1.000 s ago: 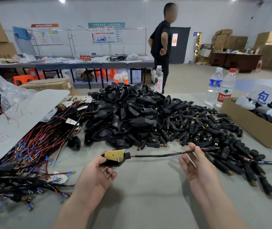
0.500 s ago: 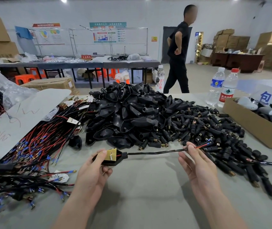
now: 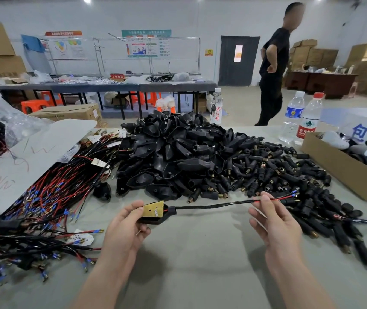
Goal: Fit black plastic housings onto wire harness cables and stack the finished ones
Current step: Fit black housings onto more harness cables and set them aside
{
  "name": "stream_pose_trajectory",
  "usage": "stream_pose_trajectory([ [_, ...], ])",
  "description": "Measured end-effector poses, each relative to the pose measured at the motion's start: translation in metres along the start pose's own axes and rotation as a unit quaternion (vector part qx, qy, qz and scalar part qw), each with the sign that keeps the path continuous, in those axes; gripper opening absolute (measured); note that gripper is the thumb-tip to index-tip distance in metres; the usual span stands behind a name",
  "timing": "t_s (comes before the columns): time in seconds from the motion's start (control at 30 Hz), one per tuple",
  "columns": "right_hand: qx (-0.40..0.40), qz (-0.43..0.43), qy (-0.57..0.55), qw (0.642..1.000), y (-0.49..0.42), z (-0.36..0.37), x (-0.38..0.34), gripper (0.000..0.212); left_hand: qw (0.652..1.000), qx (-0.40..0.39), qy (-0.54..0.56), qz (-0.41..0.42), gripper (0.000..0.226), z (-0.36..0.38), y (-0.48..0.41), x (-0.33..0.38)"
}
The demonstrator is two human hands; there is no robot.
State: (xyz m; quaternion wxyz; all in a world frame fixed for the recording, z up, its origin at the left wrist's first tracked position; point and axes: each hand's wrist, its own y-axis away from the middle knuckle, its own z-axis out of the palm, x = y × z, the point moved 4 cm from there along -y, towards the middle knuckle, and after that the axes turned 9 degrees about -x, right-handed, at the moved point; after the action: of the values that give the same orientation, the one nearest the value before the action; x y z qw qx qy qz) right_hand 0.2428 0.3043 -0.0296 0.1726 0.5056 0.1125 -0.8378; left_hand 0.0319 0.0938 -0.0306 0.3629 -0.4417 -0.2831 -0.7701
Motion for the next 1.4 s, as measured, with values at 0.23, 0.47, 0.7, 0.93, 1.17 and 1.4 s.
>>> stream_pose_trajectory([
  [0.23,-0.008,-0.026,0.042,0.999,0.003,0.005,-0.002,0.012,0.997,0.045,-0.046,0.028,0.023,-0.005,0.000,0.001],
  [0.47,-0.036,-0.033,0.076,0.996,0.006,0.013,0.000,0.014,0.995,0.071,-0.053,0.051,0.019,-0.008,0.004,0.005],
  [0.7,-0.033,-0.032,0.083,0.995,0.009,0.013,-0.002,0.017,0.992,0.076,-0.088,0.048,0.022,-0.010,0.000,0.003],
  [0.93,-0.081,0.000,0.082,0.993,0.014,0.023,0.004,0.020,0.978,0.128,-0.150,0.070,0.023,-0.024,-0.003,0.004],
  [1.17,-0.155,0.055,0.102,0.981,0.024,0.041,0.016,0.021,0.727,0.167,-0.582,0.323,0.020,0.007,0.032,0.021],
  [1.4,-0.235,0.074,0.120,0.962,0.035,0.059,0.024,0.018,0.765,-0.148,-0.538,0.322,0.028,0.074,0.056,-0.026],
])
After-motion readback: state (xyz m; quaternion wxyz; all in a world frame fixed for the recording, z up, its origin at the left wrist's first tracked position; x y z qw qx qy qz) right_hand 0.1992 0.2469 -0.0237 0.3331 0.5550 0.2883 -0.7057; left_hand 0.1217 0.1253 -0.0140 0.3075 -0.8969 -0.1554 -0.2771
